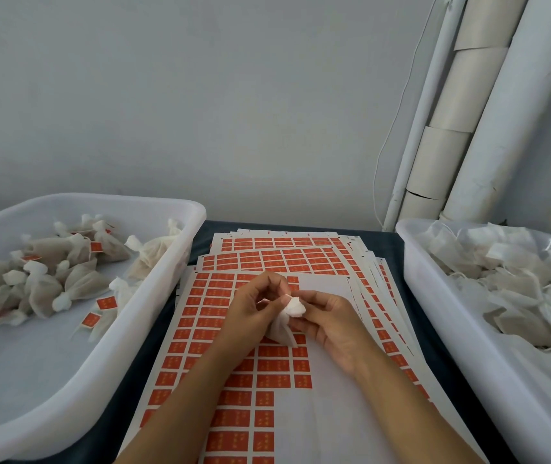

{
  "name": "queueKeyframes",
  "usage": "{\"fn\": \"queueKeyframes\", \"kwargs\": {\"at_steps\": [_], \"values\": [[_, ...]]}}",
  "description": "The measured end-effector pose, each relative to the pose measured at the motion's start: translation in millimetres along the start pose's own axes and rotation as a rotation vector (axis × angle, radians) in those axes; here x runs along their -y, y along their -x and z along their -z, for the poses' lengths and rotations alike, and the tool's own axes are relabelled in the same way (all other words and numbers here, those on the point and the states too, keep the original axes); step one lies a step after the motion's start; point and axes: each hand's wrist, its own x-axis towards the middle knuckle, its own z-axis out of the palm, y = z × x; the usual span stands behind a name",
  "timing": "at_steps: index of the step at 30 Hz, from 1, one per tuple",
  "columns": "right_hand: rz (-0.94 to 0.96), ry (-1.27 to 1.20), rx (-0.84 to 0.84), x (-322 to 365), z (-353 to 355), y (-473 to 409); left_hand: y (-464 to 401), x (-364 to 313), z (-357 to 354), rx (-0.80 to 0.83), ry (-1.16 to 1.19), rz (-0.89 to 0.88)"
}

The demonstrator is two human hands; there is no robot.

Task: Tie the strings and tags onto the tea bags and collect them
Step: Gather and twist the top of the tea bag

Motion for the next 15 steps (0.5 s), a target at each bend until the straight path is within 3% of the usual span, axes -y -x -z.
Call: {"fn": "queueKeyframes", "kwargs": {"at_steps": [9,15], "values": [[0.127,0.183,-0.041,-4.7,0.1,-0.7,0.2,-1.0,0.9,-0.009,0.048,0.053],[0.206,0.177,-0.089,-6.8,-4.4,-0.9,0.2,-2.4,-1.0,0.017,0.044,0.083]]}}
